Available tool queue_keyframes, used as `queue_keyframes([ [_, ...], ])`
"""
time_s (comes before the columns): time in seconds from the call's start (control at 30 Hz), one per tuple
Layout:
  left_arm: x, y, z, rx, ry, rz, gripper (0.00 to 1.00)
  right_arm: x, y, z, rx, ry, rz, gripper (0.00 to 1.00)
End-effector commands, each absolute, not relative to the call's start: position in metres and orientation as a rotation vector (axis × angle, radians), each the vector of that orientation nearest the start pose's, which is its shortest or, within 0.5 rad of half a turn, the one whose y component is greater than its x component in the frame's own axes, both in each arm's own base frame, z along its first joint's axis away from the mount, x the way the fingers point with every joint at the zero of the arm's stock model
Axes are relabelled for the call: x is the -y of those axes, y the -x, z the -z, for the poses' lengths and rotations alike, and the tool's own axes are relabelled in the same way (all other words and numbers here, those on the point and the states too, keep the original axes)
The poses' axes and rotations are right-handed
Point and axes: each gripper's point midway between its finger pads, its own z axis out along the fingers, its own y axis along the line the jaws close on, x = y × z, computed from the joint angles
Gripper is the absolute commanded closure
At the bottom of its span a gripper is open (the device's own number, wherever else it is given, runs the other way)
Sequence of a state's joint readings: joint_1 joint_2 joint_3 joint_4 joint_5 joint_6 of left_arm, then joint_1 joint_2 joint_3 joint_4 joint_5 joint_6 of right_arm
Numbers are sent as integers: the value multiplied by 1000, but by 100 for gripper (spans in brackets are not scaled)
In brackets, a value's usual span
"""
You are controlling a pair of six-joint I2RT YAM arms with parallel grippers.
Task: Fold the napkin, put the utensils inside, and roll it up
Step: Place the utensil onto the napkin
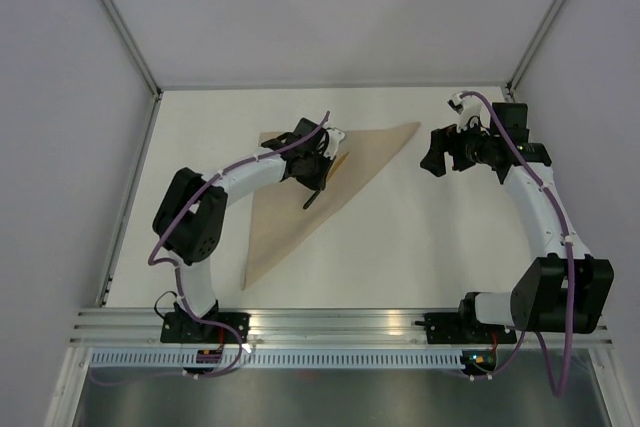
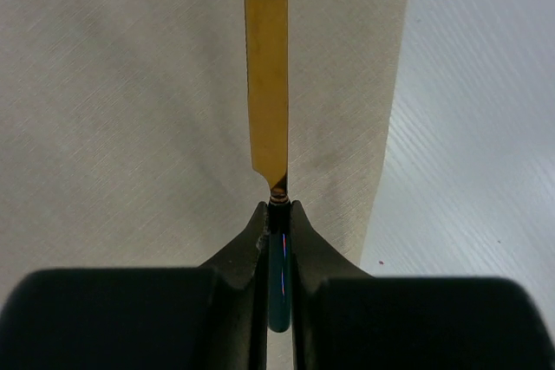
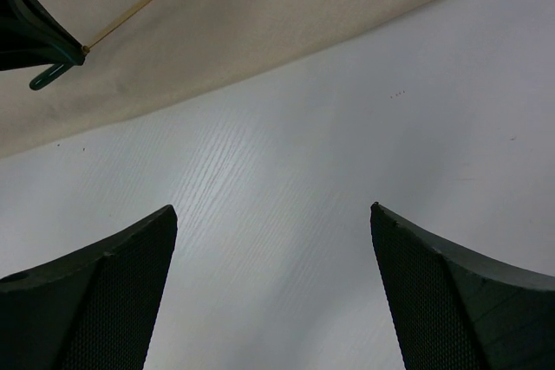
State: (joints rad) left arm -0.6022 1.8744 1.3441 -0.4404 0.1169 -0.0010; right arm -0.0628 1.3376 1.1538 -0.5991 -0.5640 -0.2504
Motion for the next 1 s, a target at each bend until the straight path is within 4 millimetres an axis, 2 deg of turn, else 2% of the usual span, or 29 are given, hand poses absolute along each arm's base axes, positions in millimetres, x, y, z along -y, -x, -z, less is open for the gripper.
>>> queue_keyframes([
  [0.0,297,-359,-80,-2336,-978,485,98,-59,-355,-223,-2144,454,-442,3],
  [0.13,304,-350,-61,-2400,-1041,467,98,-60,-355,-221,-2143,433,-448,3],
  [0.37,308,-344,-40,-2448,-1069,426,98,-58,-352,-216,-2147,436,-435,3],
  [0.63,313,-341,-30,-2465,-1088,395,98,-57,-350,-210,-2156,438,-428,3],
  [0.97,310,-340,-15,-2511,-1077,332,98,-58,-351,-207,-2159,439,-433,3],
])
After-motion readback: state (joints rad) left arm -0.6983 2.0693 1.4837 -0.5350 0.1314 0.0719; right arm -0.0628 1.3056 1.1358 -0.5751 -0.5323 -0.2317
